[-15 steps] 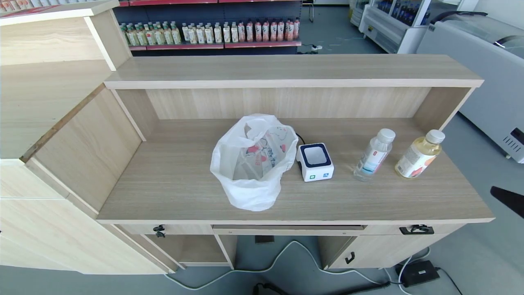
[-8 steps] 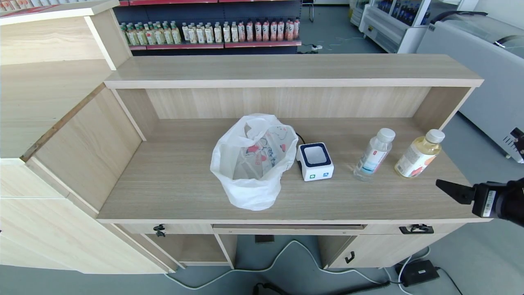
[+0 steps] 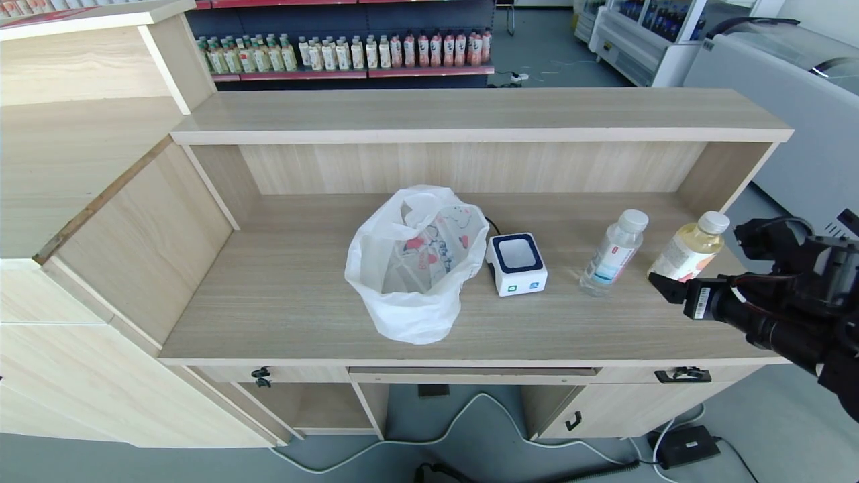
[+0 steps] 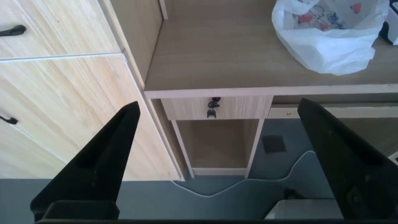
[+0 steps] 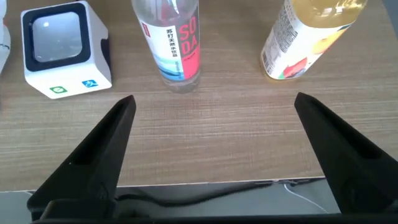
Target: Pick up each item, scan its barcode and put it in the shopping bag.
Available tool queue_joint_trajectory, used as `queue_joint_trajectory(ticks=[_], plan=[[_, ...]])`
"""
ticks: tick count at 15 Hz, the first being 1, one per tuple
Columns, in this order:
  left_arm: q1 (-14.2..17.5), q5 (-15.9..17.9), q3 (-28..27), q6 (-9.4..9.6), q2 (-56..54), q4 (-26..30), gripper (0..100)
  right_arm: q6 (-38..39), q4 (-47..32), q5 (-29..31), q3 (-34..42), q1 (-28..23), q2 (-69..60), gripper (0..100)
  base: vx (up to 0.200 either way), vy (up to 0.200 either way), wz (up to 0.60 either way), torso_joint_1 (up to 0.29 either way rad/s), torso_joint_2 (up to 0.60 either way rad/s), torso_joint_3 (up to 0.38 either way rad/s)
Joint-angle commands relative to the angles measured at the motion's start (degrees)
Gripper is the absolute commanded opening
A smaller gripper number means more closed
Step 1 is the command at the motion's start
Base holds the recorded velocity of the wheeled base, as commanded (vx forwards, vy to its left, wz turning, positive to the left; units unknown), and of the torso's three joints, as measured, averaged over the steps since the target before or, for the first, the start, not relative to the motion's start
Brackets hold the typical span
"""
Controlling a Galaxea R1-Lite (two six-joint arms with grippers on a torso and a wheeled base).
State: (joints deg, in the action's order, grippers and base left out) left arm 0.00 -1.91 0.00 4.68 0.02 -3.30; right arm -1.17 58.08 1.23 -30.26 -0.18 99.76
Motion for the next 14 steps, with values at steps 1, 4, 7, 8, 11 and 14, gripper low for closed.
queue_joint_trajectory(ticks=[1,4,7,8,11,14], plan=[[0.0,0.0,0.0,-0.02,0.0,0.0,100,-0.3,2.7,-0.3,-3.1,0.5,8.3,100,0.000,0.000,0.00,0.000,0.00,0.000],[0.0,0.0,0.0,-0.02,0.0,0.0,100,-0.3,2.8,-1.1,-8.2,1.2,12.1,100,0.000,0.000,0.00,0.000,0.00,0.000],[0.0,0.0,0.0,-0.02,0.0,0.0,100,-0.4,2.8,-2.5,-13.4,2.2,14.9,100,0.000,0.000,0.00,0.000,0.00,0.000],[0.0,0.0,0.0,-0.02,0.0,0.0,100,-0.4,2.9,-3.1,-14.3,2.5,15.6,100,0.000,0.000,0.00,0.000,0.00,0.000],[0.0,-0.1,0.0,-0.02,0.0,0.0,100,-0.4,4.1,-3.3,-16.5,3.5,17.9,100,0.000,0.000,0.00,0.000,0.00,0.000],[0.0,0.0,0.0,-0.02,0.0,0.0,100,-2.3,4.5,-3.3,-18.0,3.6,19.5,100,0.000,0.000,0.00,0.000,0.00,0.000]])
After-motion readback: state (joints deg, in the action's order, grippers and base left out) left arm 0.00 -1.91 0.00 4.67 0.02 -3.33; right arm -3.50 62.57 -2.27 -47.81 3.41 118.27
